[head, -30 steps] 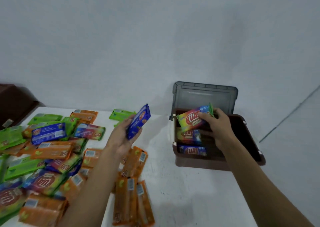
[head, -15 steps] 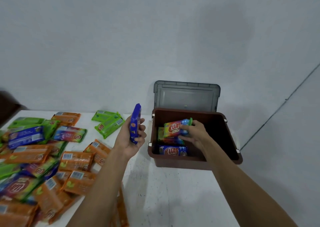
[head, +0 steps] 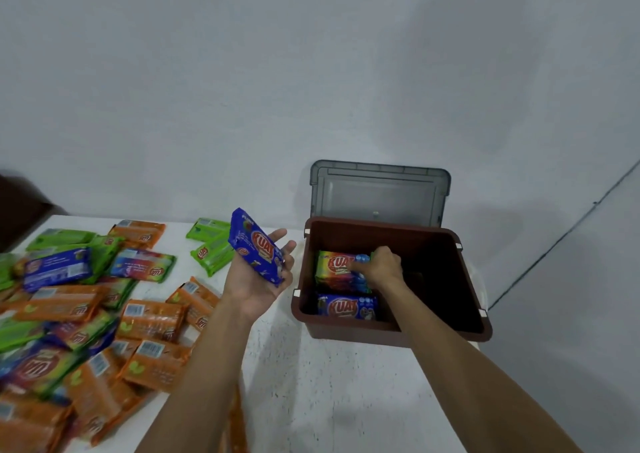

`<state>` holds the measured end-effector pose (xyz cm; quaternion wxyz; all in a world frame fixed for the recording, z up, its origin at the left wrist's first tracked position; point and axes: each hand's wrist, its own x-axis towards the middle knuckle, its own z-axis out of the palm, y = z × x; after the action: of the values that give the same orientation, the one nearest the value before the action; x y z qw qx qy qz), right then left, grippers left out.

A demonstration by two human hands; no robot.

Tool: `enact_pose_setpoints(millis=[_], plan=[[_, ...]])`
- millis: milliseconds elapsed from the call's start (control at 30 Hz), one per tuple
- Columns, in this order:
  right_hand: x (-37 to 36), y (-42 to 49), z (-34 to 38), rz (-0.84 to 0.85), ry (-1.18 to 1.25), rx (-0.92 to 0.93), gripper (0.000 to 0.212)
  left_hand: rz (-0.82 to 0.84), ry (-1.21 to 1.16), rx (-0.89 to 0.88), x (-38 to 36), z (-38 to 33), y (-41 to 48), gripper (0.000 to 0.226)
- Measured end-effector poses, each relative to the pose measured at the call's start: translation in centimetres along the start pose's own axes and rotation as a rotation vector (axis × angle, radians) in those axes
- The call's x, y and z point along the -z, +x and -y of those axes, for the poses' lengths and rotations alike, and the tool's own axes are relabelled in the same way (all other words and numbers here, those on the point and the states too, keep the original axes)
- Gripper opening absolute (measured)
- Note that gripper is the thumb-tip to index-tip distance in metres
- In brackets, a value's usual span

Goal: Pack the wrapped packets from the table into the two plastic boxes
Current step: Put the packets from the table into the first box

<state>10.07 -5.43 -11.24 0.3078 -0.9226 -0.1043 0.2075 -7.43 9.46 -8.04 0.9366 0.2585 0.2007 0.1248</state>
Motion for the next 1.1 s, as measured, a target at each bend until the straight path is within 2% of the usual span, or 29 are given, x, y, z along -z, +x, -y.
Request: enact_pose_setpoints(millis=[100,200,267,333,433,500,567,633,800,867,1000,1100], plan=[[0.1,-0.4,0.4,-0.004,0.025,0.013,0.045,0.022,0.061,-0.026,-0.7,-0.4,-0.1,0.077],[0.9,-1.3,0.6,-0.028,-0.053,0.028,0.046,0.03,0.072,-0.034,-1.3,-0.7,-0.4,0.066],[1.4,-1.9,0.8,-0.136,-0.153,0.103,0.049,0.061,0.089,-0.045,-1.6,-0.8,-0.4,0.072],[1.8,-2.8,1.3,-0.201,-0.084,0.229,0.045,0.081,0.089,-0.048,-2.0,-0.8,-0.4,0.077],[2.4,-4.9,2.9,-0.023,0.231,0.34,0.031,0.097,0.06,-0.032,-2.8,-0.7,-0.3,0.093],[2.3,-6.3,3.8,0.089,0.332,0.351,0.035,0.095,0.052,-0.046,-3.5,-0.8,-0.4,0.106],[2.2,-7.4,4.6,0.15,0.369,0.328,0.044,0.083,0.023,-0.076,-3.9,-0.8,-0.4,0.109],[2.1,-7.9,5.1,0.217,0.436,0.261,0.05,0.095,-0.008,-0.106,-4.1,-0.9,-0.6,0.101],[2.2,-8.0,5.5,0.297,0.539,0.189,0.044,0.099,0.075,-0.191,-4.4,-0.9,-0.5,0.056],[2.6,-7.9,5.2,0.301,0.569,0.163,0.04,0.121,0.179,-0.226,-4.8,-0.8,-0.3,0.049],[3.6,-7.4,3.7,0.392,0.81,0.042,0.04,0.102,0.396,-0.342,-5.4,-0.3,0.5,0.04],[4.8,-6.6,2.5,0.373,0.845,0.062,0.042,0.045,0.551,-0.362,-5.7,0.6,1.5,0.036]])
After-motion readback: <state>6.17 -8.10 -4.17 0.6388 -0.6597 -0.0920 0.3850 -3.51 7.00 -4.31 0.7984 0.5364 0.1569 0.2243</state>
